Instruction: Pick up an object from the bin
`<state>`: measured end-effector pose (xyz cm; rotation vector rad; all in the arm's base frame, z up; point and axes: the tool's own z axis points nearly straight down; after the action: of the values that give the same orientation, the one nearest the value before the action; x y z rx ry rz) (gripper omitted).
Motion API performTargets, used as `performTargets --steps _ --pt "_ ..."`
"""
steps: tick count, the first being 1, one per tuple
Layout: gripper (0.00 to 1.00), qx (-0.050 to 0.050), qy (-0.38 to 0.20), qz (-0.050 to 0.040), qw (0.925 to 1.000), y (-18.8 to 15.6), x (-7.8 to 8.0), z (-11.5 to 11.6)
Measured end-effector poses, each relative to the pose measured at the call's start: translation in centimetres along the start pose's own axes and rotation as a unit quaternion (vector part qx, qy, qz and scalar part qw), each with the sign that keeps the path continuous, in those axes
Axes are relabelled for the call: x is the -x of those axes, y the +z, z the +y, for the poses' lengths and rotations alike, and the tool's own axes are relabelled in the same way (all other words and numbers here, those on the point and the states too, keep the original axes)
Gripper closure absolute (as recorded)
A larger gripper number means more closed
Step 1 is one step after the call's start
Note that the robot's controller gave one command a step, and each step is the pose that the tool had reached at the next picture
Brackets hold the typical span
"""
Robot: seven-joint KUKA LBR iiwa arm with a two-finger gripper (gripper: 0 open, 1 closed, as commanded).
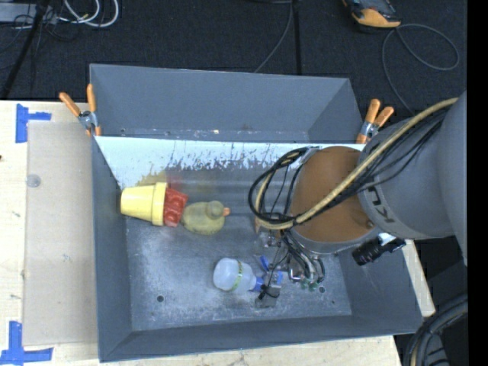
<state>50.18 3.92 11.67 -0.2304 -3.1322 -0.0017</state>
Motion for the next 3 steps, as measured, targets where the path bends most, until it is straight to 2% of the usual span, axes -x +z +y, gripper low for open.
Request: performTargets --steps 1,2,3 --pt "0.0 -0.002 0.069 0.0106 0.9976 4.97 -1.44 -0.15" --pt "1.0 -0.001 0.076 0.005 0.9971 4.76 -1.27 -0.08" --pt "1.0 -0.001 0.077 0.0044 0.997 4.76 -1.22 -0.06"
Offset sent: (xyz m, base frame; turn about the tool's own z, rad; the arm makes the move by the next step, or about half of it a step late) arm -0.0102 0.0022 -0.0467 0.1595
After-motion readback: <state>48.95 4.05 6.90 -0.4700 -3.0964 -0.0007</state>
